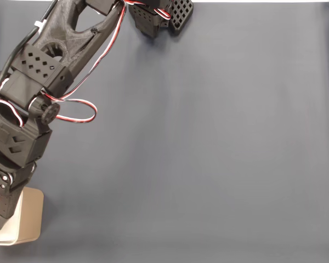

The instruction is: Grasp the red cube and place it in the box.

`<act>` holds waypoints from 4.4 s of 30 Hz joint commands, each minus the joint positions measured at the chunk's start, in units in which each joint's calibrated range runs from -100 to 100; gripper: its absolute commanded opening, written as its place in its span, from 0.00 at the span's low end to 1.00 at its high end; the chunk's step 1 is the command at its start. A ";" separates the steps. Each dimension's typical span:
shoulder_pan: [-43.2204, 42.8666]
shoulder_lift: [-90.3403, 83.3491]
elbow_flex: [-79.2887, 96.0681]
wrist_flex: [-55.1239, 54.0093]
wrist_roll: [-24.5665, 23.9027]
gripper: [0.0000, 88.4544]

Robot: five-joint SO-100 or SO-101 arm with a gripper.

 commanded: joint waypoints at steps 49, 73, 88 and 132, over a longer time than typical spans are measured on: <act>1.99 3.02 -7.52 -2.84 -0.68 0.25; 2.98 0.16 -5.97 -0.54 0.83 0.76; 3.34 -0.36 -4.88 -1.77 0.39 0.76; -31.75 -100.97 116.56 -11.03 -2.05 0.00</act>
